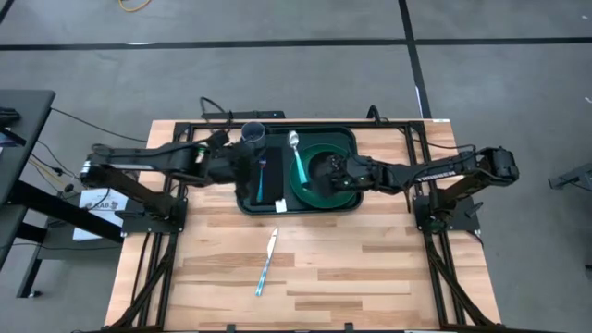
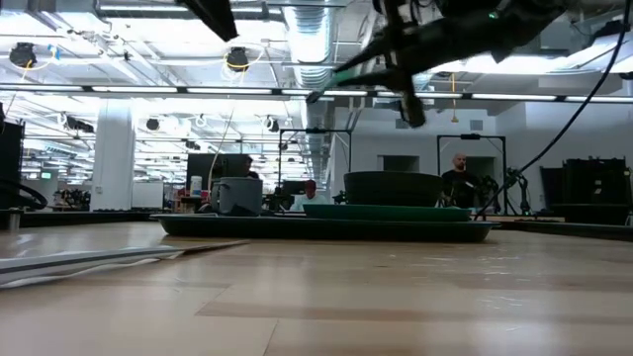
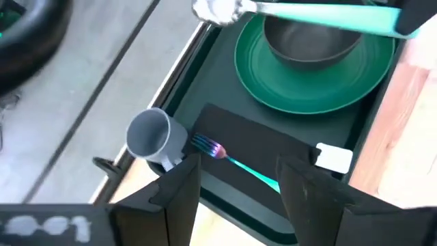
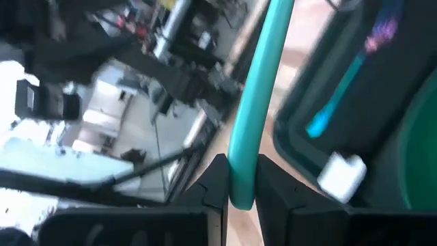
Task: Set up tray
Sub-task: Put the blue spoon to the right of the blue fork on the black napkin
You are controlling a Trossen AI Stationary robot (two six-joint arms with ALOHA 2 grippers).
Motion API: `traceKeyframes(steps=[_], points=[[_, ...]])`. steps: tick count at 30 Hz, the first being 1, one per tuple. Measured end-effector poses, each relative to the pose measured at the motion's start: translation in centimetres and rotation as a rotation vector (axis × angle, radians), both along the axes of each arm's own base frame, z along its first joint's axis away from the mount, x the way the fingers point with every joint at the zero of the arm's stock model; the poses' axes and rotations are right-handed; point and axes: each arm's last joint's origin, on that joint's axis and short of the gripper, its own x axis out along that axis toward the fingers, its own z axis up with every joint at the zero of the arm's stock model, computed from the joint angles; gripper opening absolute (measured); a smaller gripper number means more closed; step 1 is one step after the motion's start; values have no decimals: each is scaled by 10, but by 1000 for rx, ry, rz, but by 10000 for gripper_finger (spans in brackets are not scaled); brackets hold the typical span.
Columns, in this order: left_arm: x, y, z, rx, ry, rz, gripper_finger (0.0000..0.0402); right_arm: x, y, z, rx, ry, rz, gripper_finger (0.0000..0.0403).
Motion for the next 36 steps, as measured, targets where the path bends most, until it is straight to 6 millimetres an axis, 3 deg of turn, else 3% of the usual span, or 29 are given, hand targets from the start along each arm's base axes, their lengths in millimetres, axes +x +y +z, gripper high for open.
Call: traceKeyframes(steps=[11, 17, 23, 27, 36], points=[[-38, 2, -11, -57, -85, 80, 183, 74, -1, -4, 33, -49, -21, 37], [-80, 1, -31, -75, -125, 85, 183, 86, -2, -39, 130, 18, -102, 37], [-117, 0, -49, -130, -282, 23, 183, 112, 6, -61, 188, 11, -212, 37], [-132, 1, -49, -190, -402, -19, 183, 134, 9, -64, 188, 53, -235, 37], [-149, 3, -47, -166, -435, -84, 183, 167, 5, -73, 157, 208, -273, 37]])
